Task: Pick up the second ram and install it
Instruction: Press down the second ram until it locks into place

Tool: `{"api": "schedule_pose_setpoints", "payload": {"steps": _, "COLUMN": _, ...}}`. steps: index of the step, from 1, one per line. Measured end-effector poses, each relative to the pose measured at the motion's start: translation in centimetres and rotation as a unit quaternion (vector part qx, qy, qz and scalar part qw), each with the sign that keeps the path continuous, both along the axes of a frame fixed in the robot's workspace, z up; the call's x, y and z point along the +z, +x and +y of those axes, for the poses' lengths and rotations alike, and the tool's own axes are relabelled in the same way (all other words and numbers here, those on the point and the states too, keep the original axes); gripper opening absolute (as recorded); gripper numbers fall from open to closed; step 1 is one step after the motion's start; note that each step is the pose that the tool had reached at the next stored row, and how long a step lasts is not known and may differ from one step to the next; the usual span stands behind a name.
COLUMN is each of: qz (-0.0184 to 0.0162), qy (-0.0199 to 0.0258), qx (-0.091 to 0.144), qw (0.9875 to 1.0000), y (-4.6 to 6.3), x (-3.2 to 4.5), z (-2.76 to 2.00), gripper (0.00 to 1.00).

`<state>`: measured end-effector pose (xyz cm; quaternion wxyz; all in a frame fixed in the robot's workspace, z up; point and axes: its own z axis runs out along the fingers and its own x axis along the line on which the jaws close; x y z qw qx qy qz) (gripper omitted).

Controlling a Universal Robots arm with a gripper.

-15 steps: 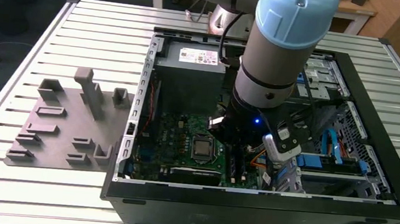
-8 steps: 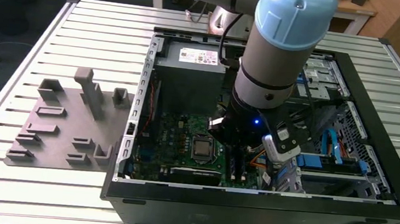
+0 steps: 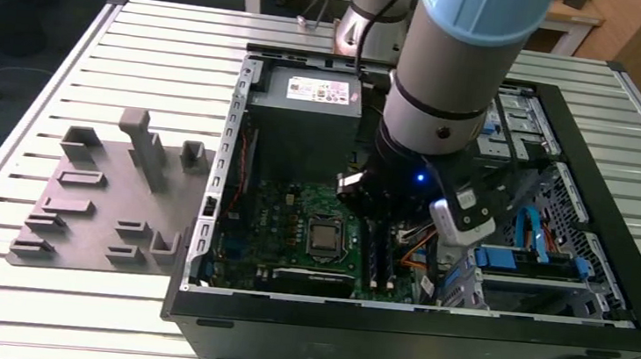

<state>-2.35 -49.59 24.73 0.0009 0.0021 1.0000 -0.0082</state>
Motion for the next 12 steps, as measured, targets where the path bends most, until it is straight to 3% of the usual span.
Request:
{"api": "schedule_pose_setpoints", "payload": {"steps": 4, "qz": 0.0001, "qy": 0.0015, "qx": 0.000, "qw": 1.0000, "y": -0.01, "x": 0.84, "z": 0.02, "gripper": 0.07}}
{"api": "schedule_pose_setpoints", "payload": {"steps": 12, "qz": 0.0000, "qy": 0.0026, "qx": 0.000, "qw": 1.0000, "y": 0.00, "x": 0.84, "z": 0.02, "gripper": 0.07}}
